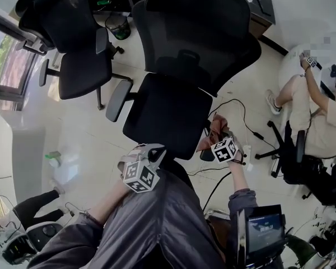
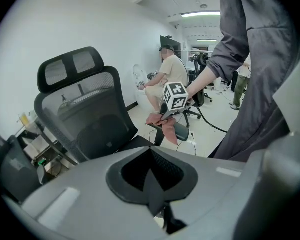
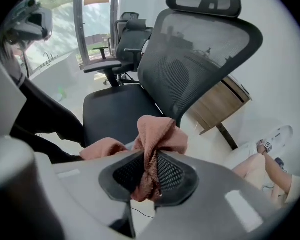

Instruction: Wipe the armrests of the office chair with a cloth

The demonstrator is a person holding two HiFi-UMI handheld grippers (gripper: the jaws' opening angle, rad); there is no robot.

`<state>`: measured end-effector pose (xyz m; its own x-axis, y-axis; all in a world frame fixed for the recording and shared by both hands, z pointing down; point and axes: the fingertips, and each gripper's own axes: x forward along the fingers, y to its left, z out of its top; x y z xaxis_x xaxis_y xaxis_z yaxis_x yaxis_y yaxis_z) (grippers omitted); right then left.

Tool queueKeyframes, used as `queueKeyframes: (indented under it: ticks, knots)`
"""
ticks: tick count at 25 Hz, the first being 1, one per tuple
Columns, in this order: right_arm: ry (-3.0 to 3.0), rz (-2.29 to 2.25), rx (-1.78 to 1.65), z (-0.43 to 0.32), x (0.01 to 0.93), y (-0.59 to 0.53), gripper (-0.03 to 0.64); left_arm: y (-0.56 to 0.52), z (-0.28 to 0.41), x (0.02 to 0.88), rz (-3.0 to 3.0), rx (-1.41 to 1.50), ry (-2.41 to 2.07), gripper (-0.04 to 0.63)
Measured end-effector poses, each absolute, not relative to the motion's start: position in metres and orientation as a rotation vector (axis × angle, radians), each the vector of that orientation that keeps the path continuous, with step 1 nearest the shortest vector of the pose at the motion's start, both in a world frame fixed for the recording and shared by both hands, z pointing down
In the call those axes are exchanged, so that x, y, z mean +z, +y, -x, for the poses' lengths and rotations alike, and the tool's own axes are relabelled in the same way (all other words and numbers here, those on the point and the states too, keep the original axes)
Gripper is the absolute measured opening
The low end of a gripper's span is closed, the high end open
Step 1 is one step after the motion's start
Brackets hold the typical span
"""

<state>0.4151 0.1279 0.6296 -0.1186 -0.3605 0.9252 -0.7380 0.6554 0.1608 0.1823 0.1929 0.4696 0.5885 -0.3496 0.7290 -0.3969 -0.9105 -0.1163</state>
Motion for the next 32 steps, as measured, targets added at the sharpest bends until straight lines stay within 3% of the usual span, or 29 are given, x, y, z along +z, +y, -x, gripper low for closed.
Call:
queueKeyframes:
  ticks: [14,15,19,32]
  knots:
    - [-1.797,-1.1,0.376,-0.406,0.567,0.165,0.129,0.183,-0.202,0.453,-2.822,1.253,-0.575,0.017]
    - [-1.803,-1.128,0.372,-0.407,0.556,0.162,0.127,0.183,-0.201,0.451,-2.825,1.253,-0.577,0.017]
    - [-1.865,-1.264,0.371,-0.401,0.504,0.156,0.002,0.18,-0.195,0.442,-2.824,1.241,-0.603,0.017]
    - [-2.152,-1.259,0.21,-0.284,0.388,0.145,0.001,0.168,-0.136,0.403,-2.804,1.106,-0.796,0.017]
